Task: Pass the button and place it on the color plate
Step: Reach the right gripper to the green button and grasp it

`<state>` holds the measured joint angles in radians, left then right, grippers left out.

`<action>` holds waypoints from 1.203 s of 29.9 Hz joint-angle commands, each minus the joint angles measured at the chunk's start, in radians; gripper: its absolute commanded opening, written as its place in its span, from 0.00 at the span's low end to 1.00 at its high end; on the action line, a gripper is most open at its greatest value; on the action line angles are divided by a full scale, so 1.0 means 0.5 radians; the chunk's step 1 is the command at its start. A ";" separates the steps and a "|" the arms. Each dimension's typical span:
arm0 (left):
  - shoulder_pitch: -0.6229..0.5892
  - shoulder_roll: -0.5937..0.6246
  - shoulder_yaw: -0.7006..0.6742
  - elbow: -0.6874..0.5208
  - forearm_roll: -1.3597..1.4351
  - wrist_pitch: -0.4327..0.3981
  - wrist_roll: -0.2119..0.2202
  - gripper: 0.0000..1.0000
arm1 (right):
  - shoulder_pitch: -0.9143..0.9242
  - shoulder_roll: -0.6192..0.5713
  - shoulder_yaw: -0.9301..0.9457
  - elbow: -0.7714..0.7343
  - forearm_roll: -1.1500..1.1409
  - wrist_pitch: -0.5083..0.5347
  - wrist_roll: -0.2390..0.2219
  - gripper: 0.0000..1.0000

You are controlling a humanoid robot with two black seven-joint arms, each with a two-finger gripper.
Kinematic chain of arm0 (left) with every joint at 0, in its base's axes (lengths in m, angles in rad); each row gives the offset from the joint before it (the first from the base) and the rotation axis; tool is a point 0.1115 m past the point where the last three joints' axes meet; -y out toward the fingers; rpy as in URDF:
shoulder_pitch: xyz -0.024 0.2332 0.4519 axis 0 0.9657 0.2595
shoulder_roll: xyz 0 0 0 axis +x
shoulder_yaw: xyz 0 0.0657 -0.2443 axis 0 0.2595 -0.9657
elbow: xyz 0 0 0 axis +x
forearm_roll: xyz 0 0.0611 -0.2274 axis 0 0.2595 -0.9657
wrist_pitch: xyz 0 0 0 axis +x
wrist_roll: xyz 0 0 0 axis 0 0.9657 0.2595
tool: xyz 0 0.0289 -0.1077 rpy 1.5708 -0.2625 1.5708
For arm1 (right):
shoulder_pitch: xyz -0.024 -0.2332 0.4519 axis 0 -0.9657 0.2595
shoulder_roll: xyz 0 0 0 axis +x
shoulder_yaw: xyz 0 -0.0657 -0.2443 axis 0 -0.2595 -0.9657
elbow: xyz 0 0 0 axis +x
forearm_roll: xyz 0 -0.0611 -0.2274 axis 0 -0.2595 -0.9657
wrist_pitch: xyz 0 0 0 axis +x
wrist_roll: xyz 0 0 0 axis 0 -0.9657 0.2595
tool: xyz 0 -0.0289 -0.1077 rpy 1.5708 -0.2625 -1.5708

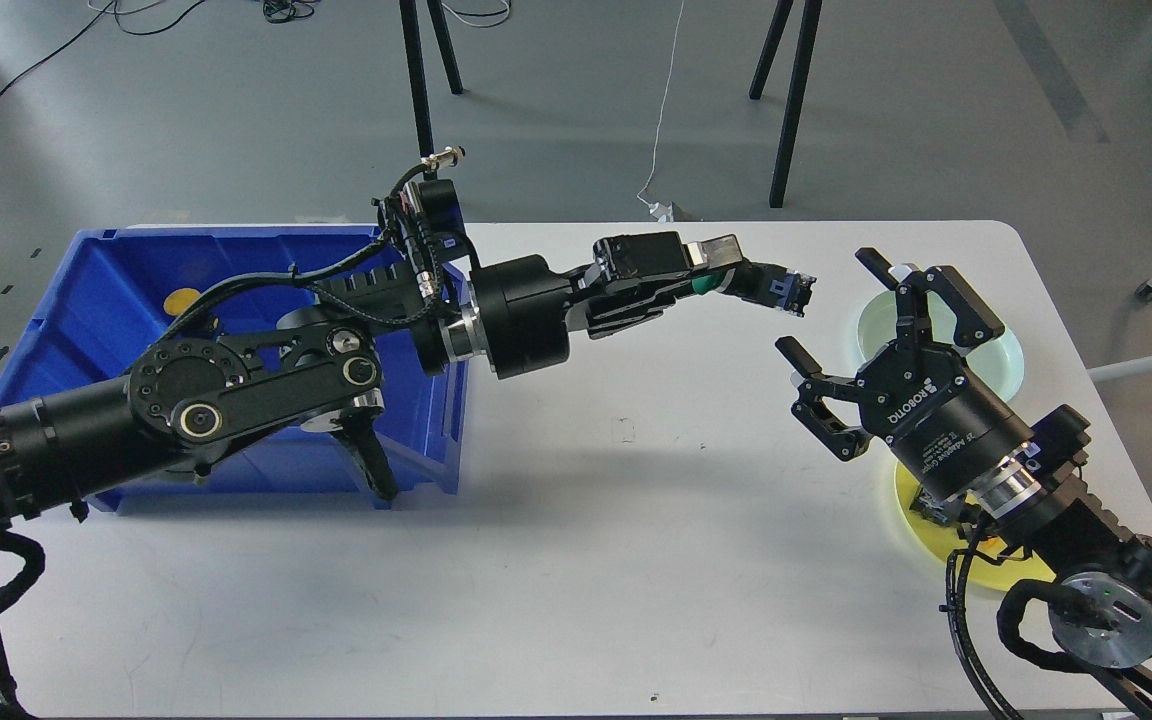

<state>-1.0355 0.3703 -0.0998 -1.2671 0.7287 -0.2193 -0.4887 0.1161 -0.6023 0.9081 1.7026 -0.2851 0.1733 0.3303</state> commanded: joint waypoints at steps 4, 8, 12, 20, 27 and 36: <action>0.000 -0.001 0.000 -0.003 0.003 0.000 0.000 0.14 | 0.053 0.008 -0.012 0.003 0.012 0.009 0.008 0.98; 0.000 -0.001 0.000 -0.003 0.003 0.000 0.000 0.15 | 0.081 0.020 -0.024 0.003 0.015 0.015 -0.004 0.98; 0.000 -0.001 0.000 -0.003 0.003 0.000 0.000 0.15 | 0.179 0.020 -0.162 -0.003 0.015 0.009 -0.010 0.98; 0.000 -0.001 0.000 -0.003 0.003 0.000 0.000 0.15 | 0.219 0.066 -0.202 0.000 0.018 0.015 -0.007 0.94; 0.003 -0.001 -0.003 0.000 0.000 0.003 0.000 0.15 | 0.216 0.066 -0.199 0.006 0.018 0.012 0.011 0.81; 0.018 -0.004 0.000 -0.009 0.000 0.073 0.000 0.16 | 0.213 0.069 -0.196 0.012 0.027 0.019 0.011 0.64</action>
<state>-1.0316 0.3695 -0.1006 -1.2695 0.7272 -0.1907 -0.4887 0.2226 -0.5687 0.8103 1.7088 -0.2730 0.1808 0.3364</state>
